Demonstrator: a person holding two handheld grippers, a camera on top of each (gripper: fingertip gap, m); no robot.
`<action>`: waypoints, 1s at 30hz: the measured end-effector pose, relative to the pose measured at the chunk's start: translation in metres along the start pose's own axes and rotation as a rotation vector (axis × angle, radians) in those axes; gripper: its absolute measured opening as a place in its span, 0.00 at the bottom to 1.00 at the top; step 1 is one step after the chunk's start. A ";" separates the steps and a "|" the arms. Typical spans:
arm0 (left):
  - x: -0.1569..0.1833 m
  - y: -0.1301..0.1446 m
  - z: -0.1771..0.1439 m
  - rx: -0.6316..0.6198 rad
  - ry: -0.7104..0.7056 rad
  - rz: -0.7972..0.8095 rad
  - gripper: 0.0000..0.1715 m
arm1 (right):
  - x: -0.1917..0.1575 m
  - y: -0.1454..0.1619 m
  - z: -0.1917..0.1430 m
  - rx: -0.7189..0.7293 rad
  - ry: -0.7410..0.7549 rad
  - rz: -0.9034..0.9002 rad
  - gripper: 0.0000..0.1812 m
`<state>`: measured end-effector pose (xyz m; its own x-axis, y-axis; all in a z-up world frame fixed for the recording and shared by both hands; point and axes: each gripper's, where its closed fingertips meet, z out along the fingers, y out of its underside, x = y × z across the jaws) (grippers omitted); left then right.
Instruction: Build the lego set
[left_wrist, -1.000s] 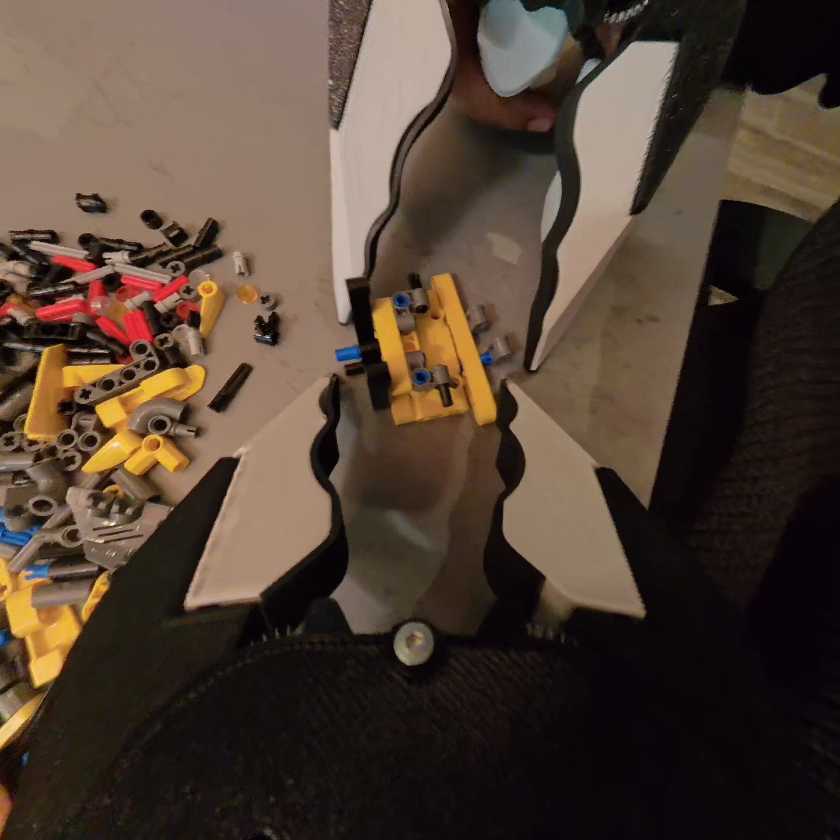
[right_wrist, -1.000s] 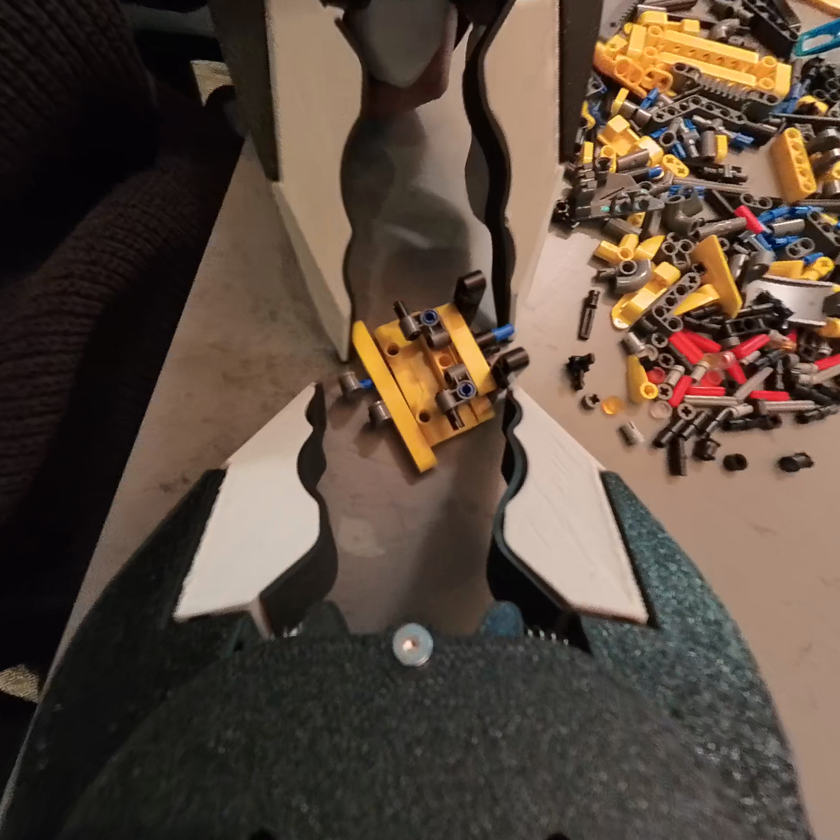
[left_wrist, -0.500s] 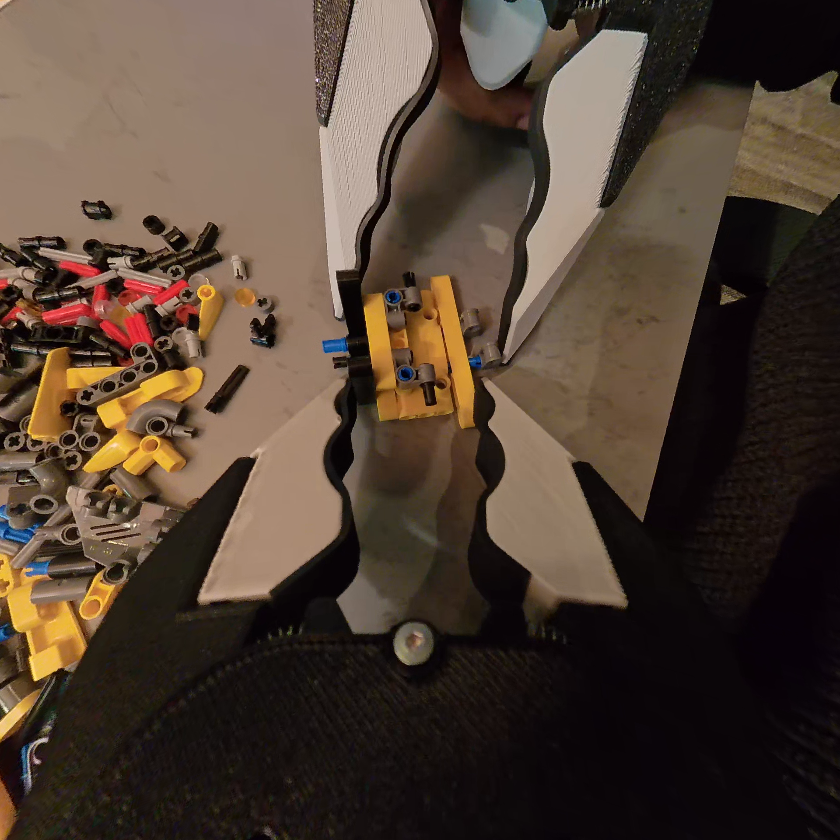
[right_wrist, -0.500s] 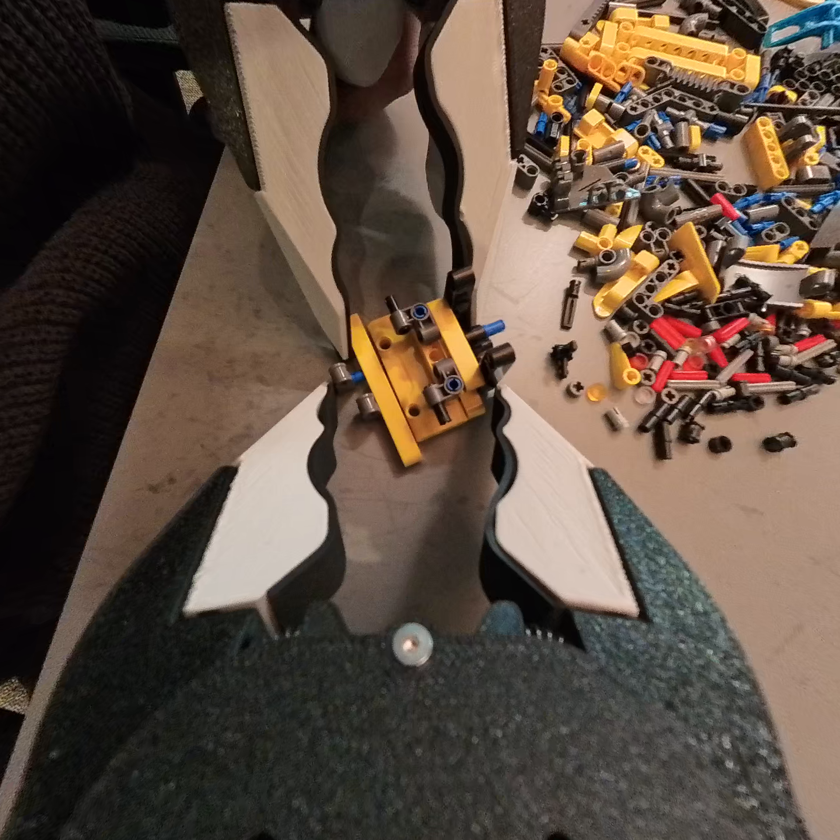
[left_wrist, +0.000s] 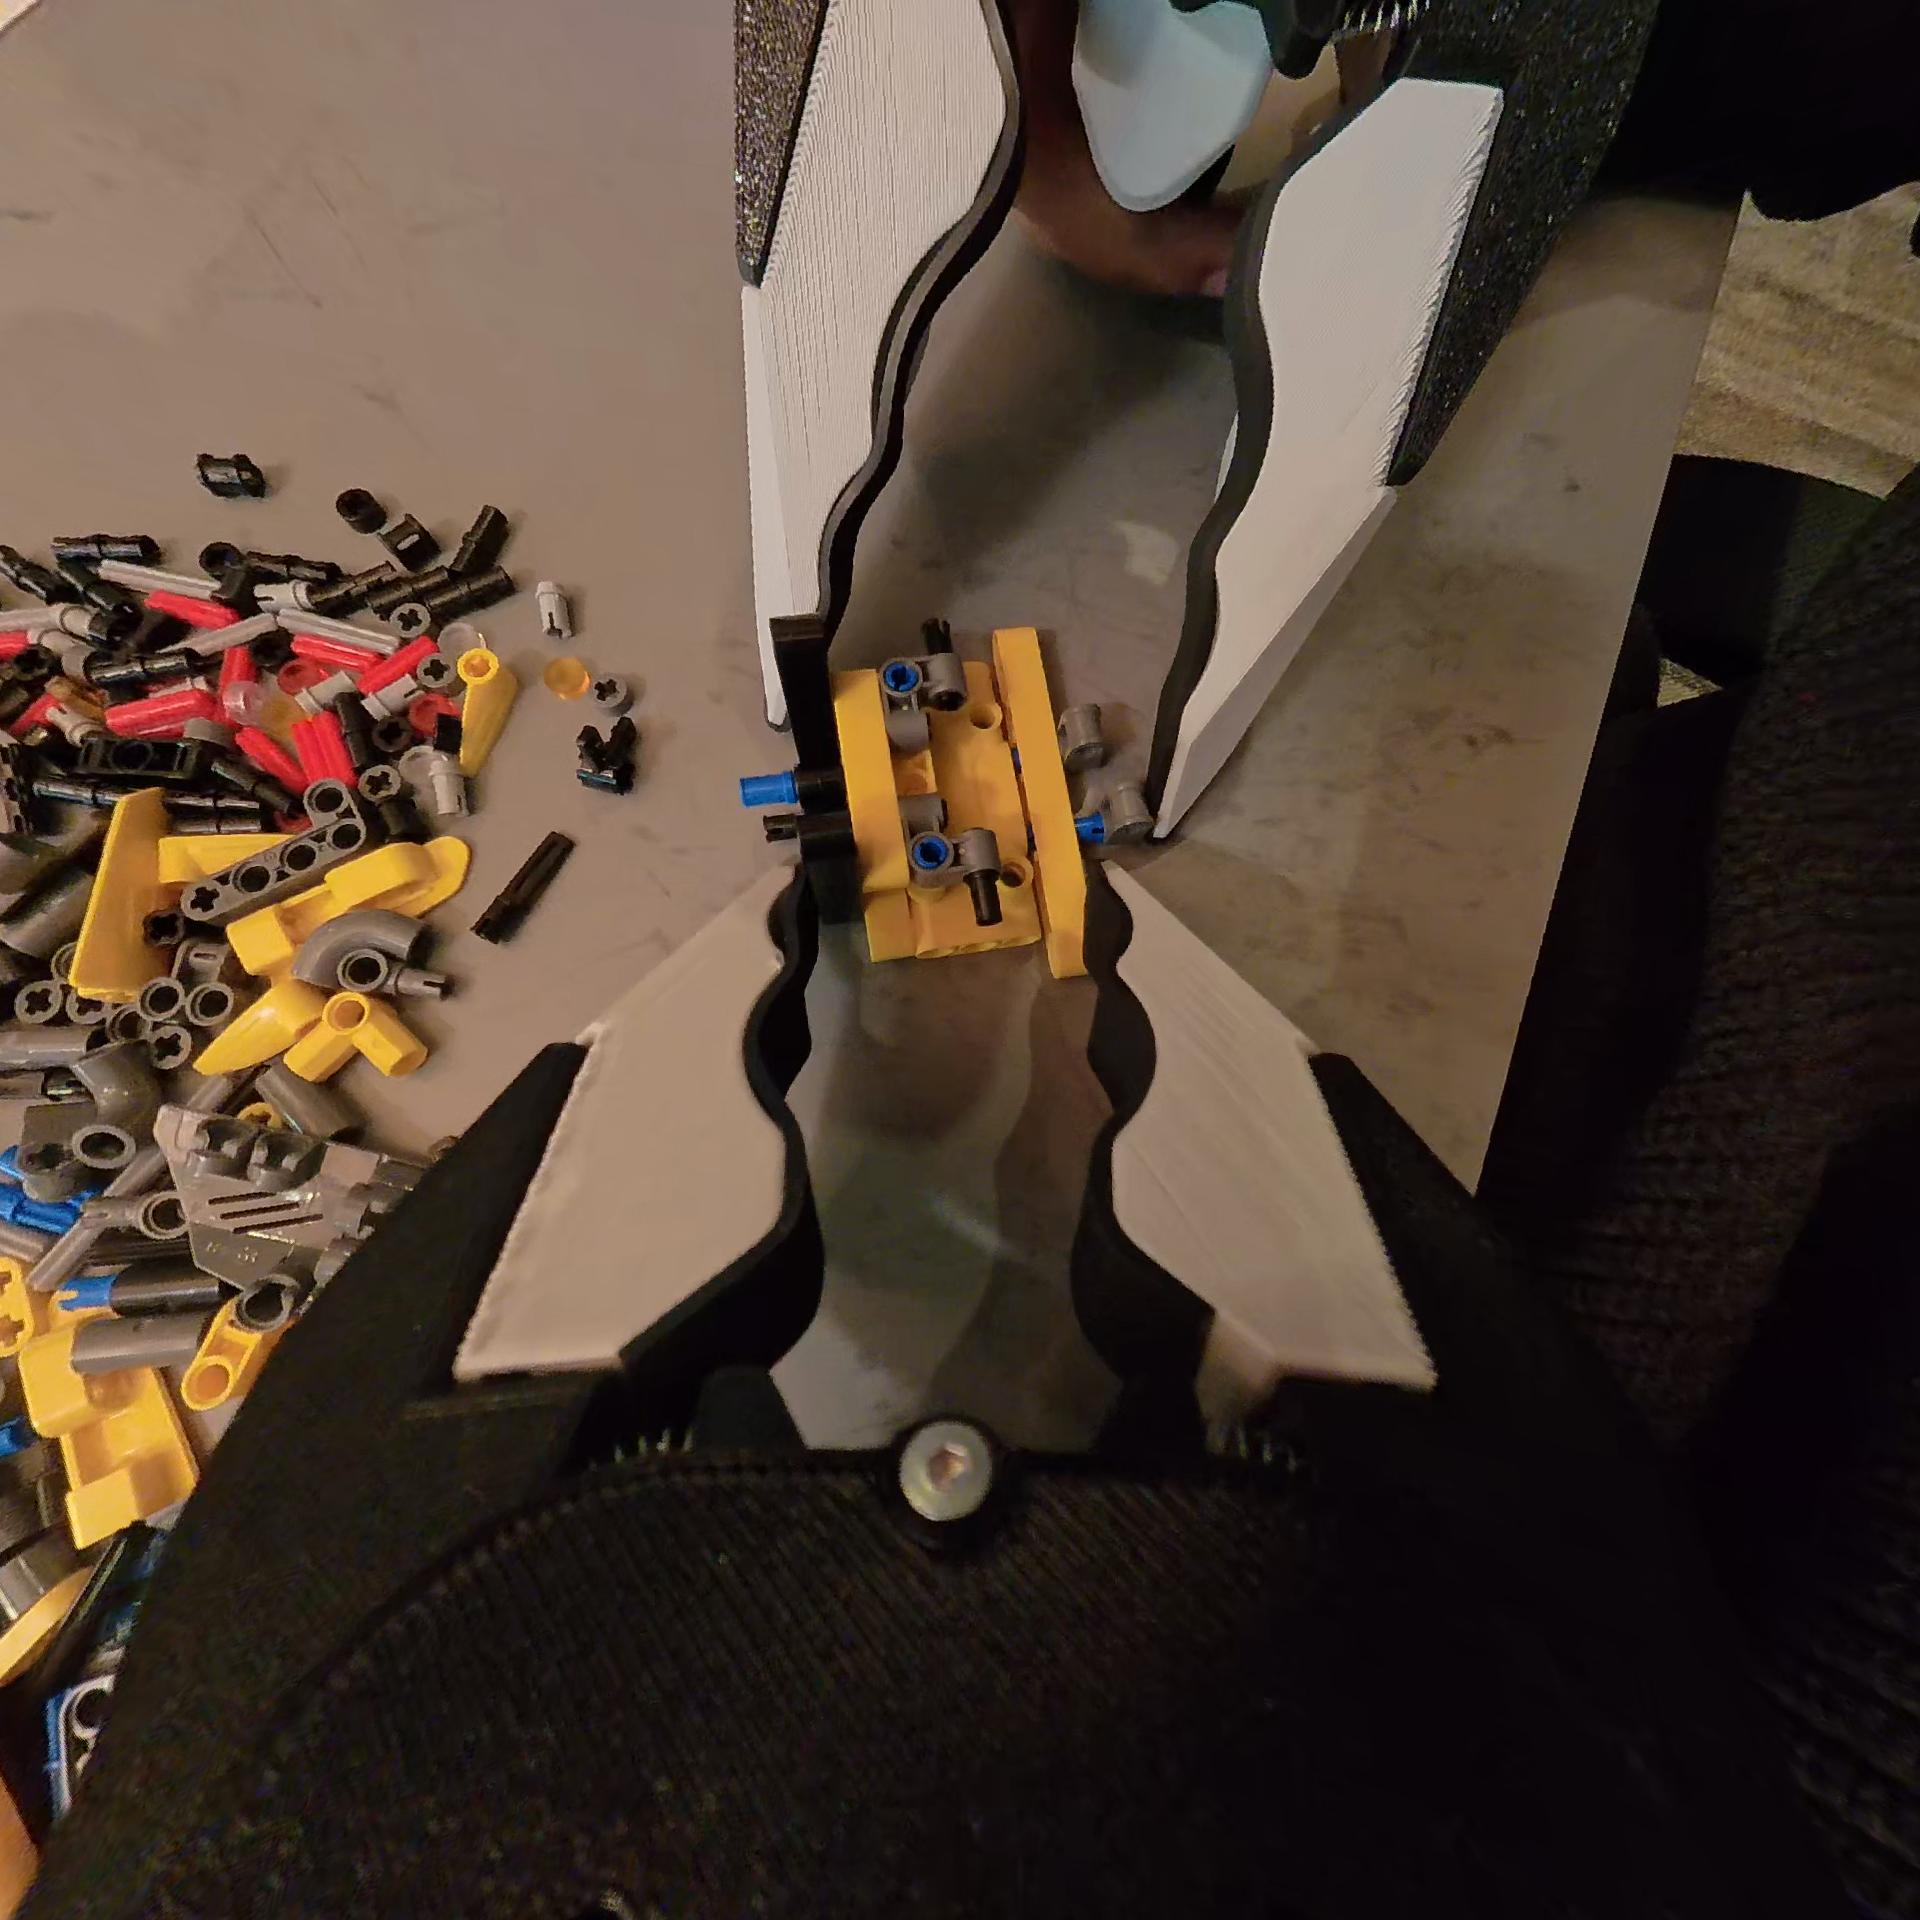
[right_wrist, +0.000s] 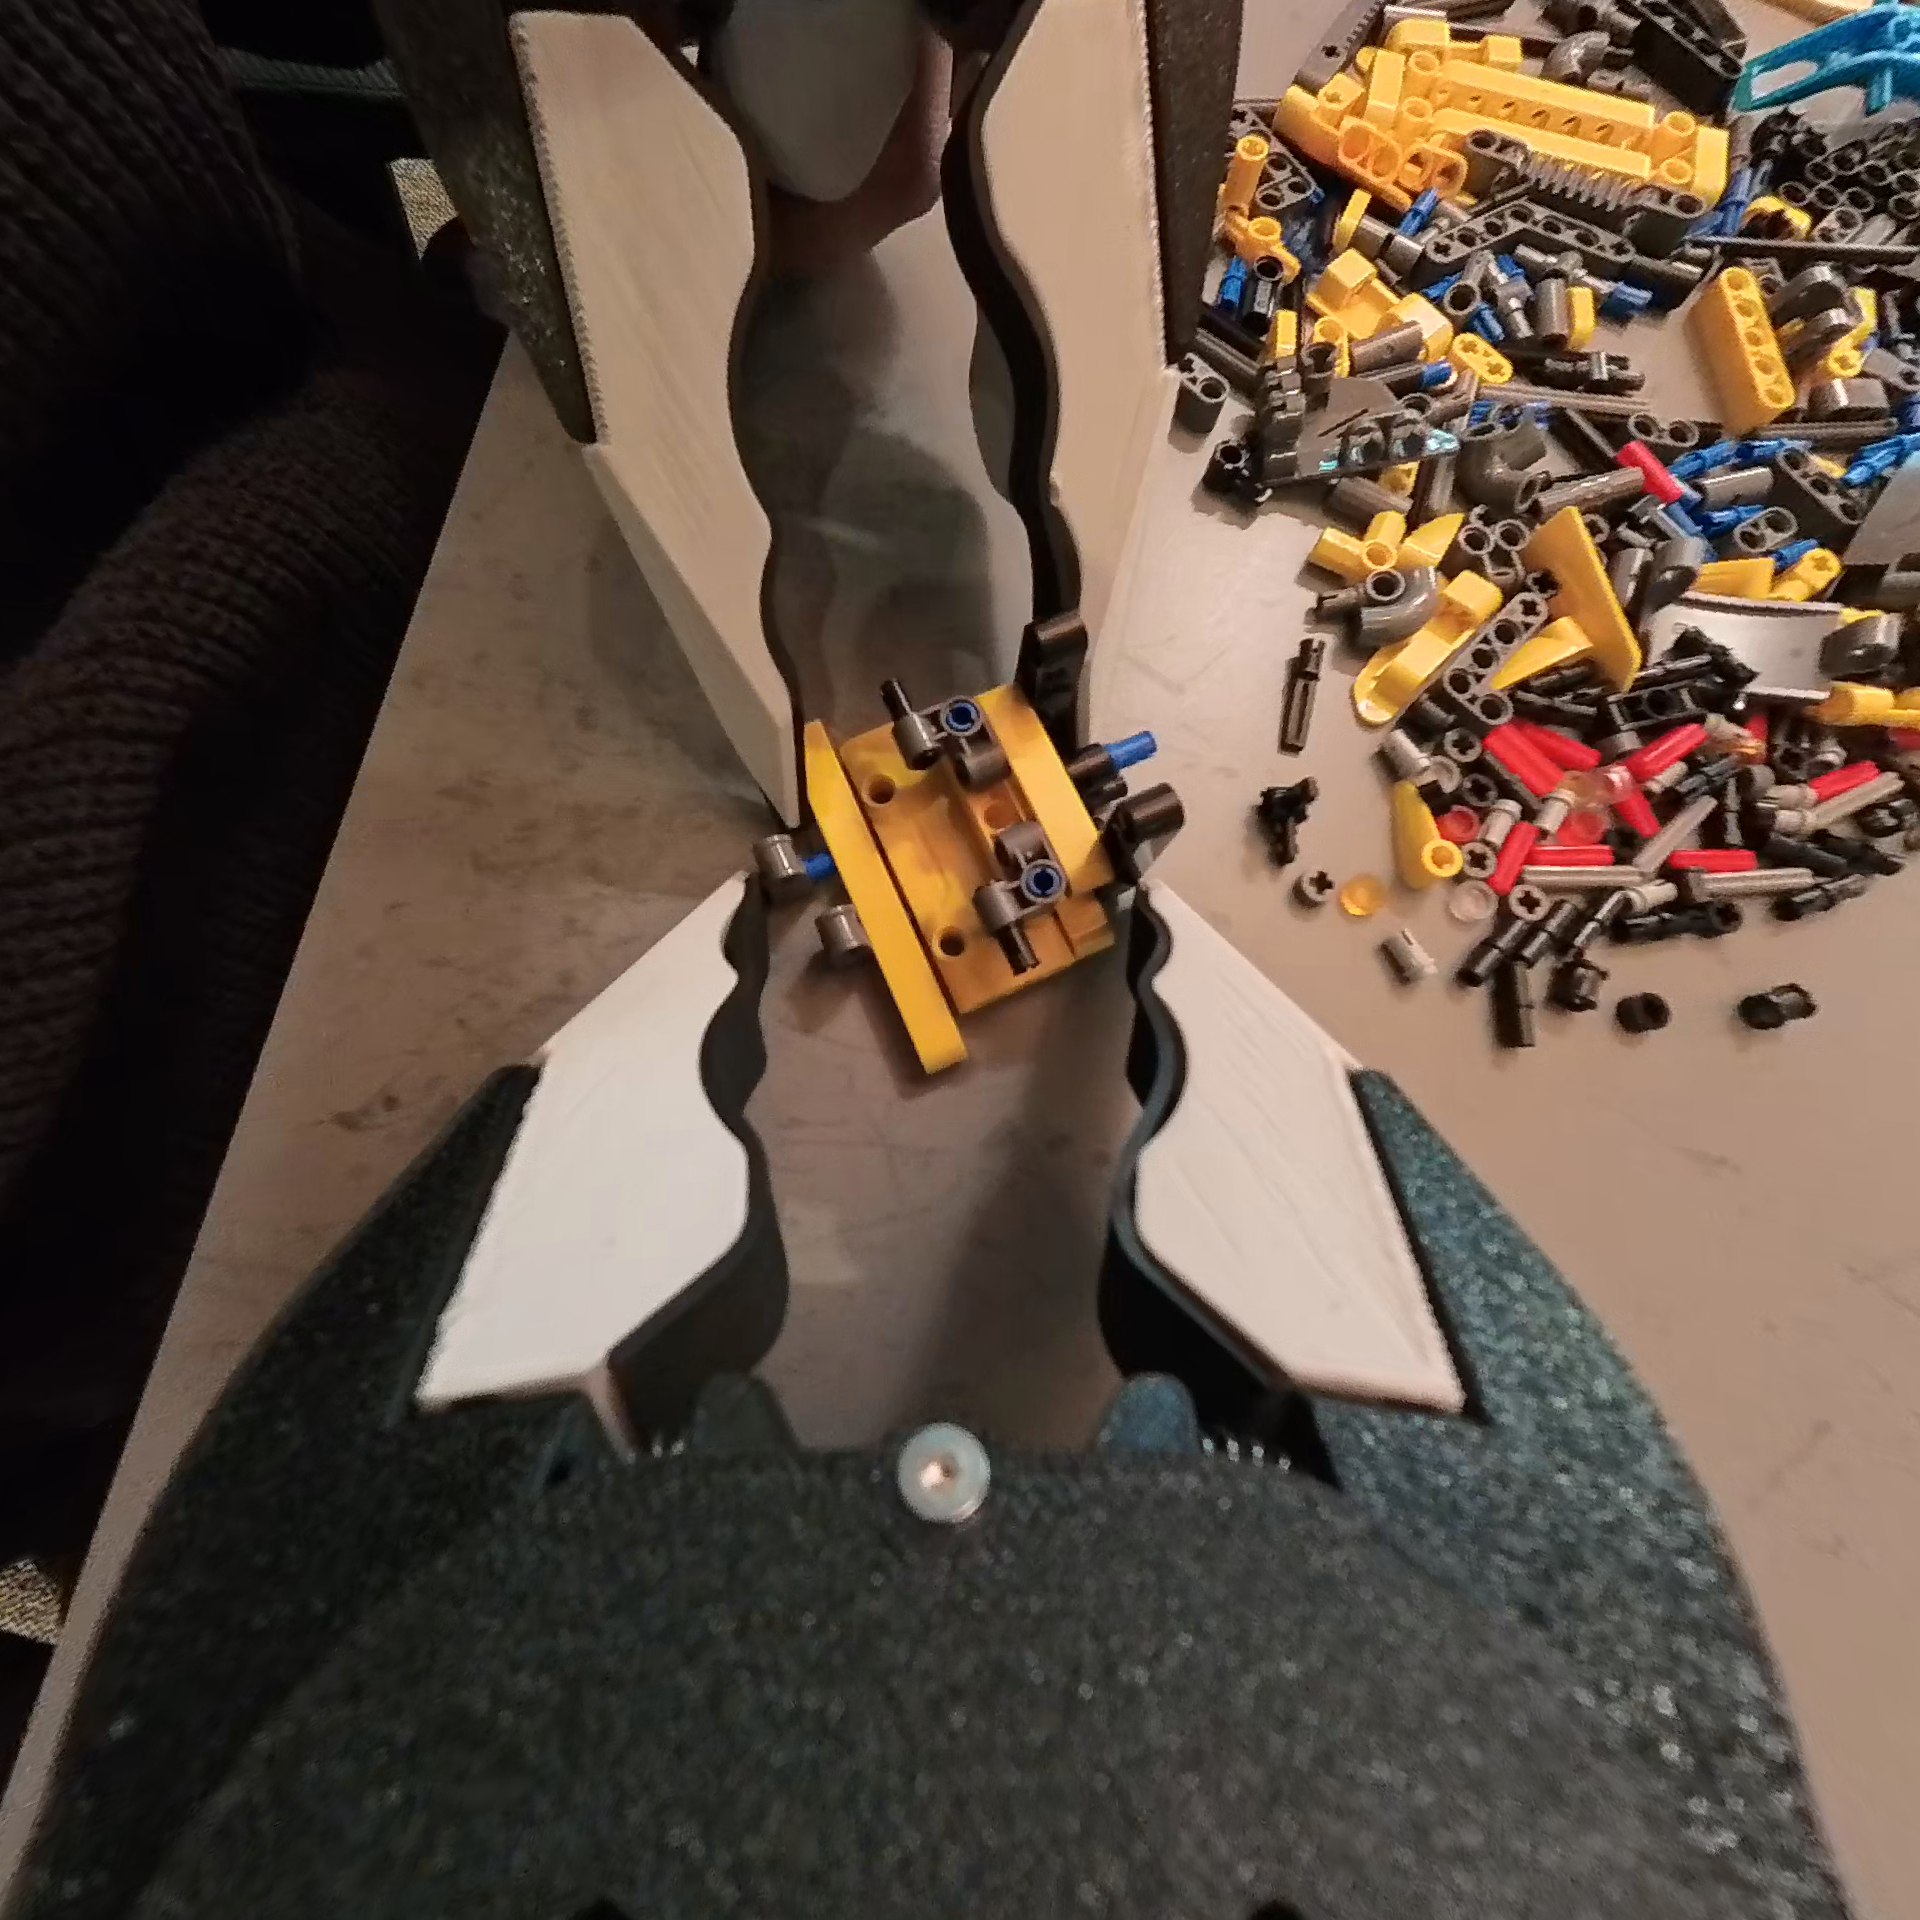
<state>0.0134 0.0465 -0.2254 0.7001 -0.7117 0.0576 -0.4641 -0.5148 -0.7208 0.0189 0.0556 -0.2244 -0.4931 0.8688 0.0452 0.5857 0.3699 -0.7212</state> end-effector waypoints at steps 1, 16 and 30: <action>0.000 0.000 0.000 0.000 -0.001 0.001 0.29 | 0.000 0.000 0.000 0.000 -0.001 0.003 0.39; 0.001 0.000 0.000 -0.001 -0.004 0.013 0.29 | 0.000 0.000 0.001 -0.004 -0.023 0.032 0.37; 0.000 0.000 0.001 0.001 -0.008 0.015 0.29 | 0.001 0.000 -0.001 -0.079 -0.071 0.048 0.36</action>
<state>0.0137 0.0472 -0.2255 0.6972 -0.7157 0.0416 -0.4737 -0.5035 -0.7226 0.0193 0.0564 -0.2242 -0.5058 0.8617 -0.0389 0.6570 0.3557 -0.6647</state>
